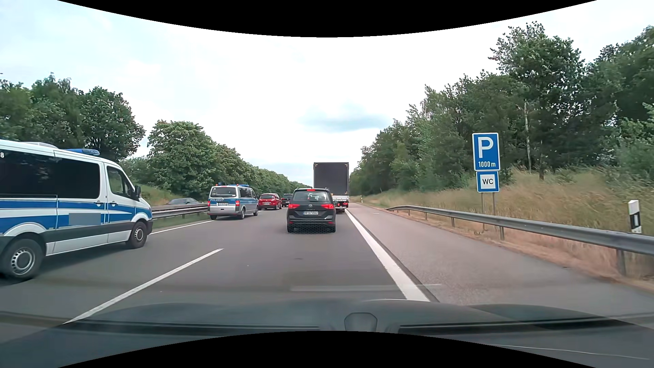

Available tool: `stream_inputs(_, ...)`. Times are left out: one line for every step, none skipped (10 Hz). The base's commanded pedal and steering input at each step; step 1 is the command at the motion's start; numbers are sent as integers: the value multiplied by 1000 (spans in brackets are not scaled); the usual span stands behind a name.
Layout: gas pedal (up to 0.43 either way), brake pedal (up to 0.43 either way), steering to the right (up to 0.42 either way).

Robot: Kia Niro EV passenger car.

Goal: Follow the waypoints while adhering to traffic rules and regulations

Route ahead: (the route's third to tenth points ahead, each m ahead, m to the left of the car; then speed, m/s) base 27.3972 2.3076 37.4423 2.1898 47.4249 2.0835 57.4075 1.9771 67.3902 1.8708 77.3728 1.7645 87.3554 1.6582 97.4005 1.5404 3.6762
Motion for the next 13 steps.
stream_inputs(39, 0, 0)
stream_inputs(39, 0, 0)
stream_inputs(39, 0, 1)
stream_inputs(39, 0, 1)
stream_inputs(39, 0, 0)
stream_inputs(39, 0, 0)
stream_inputs(39, 0, 0)
stream_inputs(39, 0, 0)
stream_inputs(39, 0, 0)
stream_inputs(39, 0, 0)
stream_inputs(39, 0, 0)
stream_inputs(39, 0, 0)
stream_inputs(39, 0, 0)
